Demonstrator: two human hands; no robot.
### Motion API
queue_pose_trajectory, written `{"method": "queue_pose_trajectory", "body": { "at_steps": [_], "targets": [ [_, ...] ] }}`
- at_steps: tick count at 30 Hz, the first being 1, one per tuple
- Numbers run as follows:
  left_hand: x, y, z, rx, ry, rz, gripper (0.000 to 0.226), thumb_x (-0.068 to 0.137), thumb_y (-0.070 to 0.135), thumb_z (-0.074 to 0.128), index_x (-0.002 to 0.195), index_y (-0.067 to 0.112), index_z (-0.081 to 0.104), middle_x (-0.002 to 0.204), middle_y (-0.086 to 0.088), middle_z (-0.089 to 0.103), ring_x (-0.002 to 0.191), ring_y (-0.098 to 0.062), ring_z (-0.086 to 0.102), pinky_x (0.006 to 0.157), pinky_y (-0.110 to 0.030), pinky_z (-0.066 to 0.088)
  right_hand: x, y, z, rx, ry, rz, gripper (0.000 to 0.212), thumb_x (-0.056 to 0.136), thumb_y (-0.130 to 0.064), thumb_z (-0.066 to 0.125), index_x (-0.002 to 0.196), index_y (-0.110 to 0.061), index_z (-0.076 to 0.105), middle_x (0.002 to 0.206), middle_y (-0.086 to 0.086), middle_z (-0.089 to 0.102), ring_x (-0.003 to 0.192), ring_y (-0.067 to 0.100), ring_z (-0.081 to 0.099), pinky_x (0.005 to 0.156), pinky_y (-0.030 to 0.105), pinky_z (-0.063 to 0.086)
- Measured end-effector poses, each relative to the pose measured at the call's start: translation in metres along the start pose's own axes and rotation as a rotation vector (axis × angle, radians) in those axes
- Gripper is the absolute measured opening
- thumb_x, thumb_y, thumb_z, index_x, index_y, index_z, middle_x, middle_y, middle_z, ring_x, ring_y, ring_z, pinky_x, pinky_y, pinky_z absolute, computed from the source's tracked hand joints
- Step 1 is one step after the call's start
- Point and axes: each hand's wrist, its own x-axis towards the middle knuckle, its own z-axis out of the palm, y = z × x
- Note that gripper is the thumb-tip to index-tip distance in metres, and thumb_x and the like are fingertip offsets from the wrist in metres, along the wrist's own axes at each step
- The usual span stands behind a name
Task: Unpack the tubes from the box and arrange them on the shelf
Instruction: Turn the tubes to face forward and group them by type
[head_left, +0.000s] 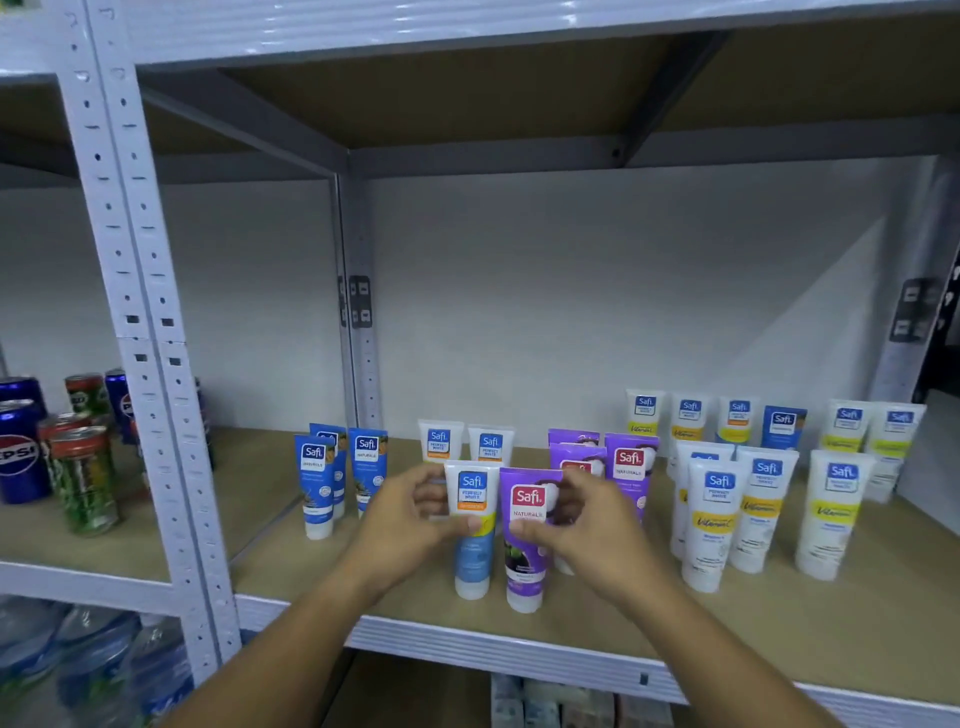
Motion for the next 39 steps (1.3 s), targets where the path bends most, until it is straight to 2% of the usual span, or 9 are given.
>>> {"method": "queue_pose_trajectory", "body": {
  "at_steps": [2,5,9,13,21,26,33,39],
  "targets": [
    [-0.011,-0.019,0.009,-0.025,0.003,-0.04,0.049,0.068,0.007,0.087,0.108,0.023,0.066,0.096,0.005,0.076,0.088,-0.003,0.071,0.071,-0.014,0.055,-0.015,0.018,0.013,0.068,0.021,0.021,0.045,0.062,-0.017,0.092,0.099,-0.022,0.067,0.089,-0.01,0.075,0.081,0.001,0.07,0.067,0.018,0.057],
    [-0.02,-0.044,0.021,0.087,0.031,-0.02,0.044,0.066,0.019,0.091,0.105,0.026,0.071,0.096,0.014,0.076,0.092,-0.002,0.07,0.081,-0.018,0.055,-0.029,0.038,0.026,0.083,0.055,0.023,0.045,0.059,-0.011,0.093,0.095,-0.021,0.067,0.084,-0.016,0.074,0.077,0.0,0.069,0.064,0.013,0.053],
    [-0.025,-0.054,0.03,0.054,0.064,-0.033,0.039,0.07,0.018,0.088,0.102,0.03,0.07,0.093,0.013,0.077,0.089,-0.004,0.072,0.081,-0.019,0.058,-0.036,0.052,0.032,0.077,0.083,0.021,0.043,0.064,-0.015,0.091,0.098,-0.022,0.066,0.087,-0.012,0.074,0.079,0.002,0.069,0.066,0.015,0.054],
    [-0.026,-0.053,0.036,0.058,0.065,-0.02,0.039,0.07,0.016,0.088,0.098,0.036,0.068,0.09,0.013,0.077,0.086,0.001,0.072,0.074,-0.011,0.055,-0.039,0.058,0.026,0.05,0.088,0.0,0.044,0.067,-0.018,0.089,0.104,-0.026,0.066,0.092,-0.014,0.074,0.082,0.001,0.069,0.068,0.015,0.054],
    [-0.027,-0.046,0.068,0.025,0.003,0.006,0.039,0.067,0.015,0.09,0.1,0.026,0.072,0.087,0.013,0.077,0.083,-0.002,0.073,0.072,-0.012,0.055,-0.049,0.071,-0.01,-0.007,0.15,-0.004,0.045,0.068,-0.015,0.089,0.104,-0.03,0.065,0.088,-0.016,0.074,0.08,0.001,0.07,0.067,0.015,0.055],
    [-0.025,-0.043,0.088,0.019,-0.032,0.044,0.038,0.067,0.012,0.089,0.098,0.027,0.072,0.087,0.015,0.077,0.083,-0.001,0.073,0.073,-0.012,0.055,-0.051,0.079,-0.035,-0.069,0.193,0.007,0.043,0.072,-0.014,0.086,0.099,-0.037,0.062,0.085,-0.028,0.071,0.081,-0.003,0.069,0.068,0.01,0.053],
    [-0.016,-0.042,0.104,0.03,-0.079,0.067,0.038,0.068,0.017,0.089,0.103,0.019,0.075,0.09,0.009,0.078,0.084,-0.003,0.073,0.073,-0.011,0.053,-0.04,0.098,-0.044,-0.237,0.303,0.003,0.033,0.075,-0.016,0.082,0.104,-0.024,0.067,0.089,-0.014,0.073,0.079,-0.003,0.068,0.075,0.021,0.056],
    [-0.013,-0.045,0.108,0.015,-0.06,0.061,0.041,0.066,0.018,0.09,0.103,0.021,0.075,0.091,0.007,0.078,0.085,-0.007,0.074,0.075,-0.015,0.055,-0.029,0.105,-0.04,-0.292,0.367,0.023,0.032,0.078,-0.017,0.08,0.106,-0.025,0.068,0.091,-0.011,0.073,0.081,0.0,0.068,0.077,0.027,0.057]
  ]
}}
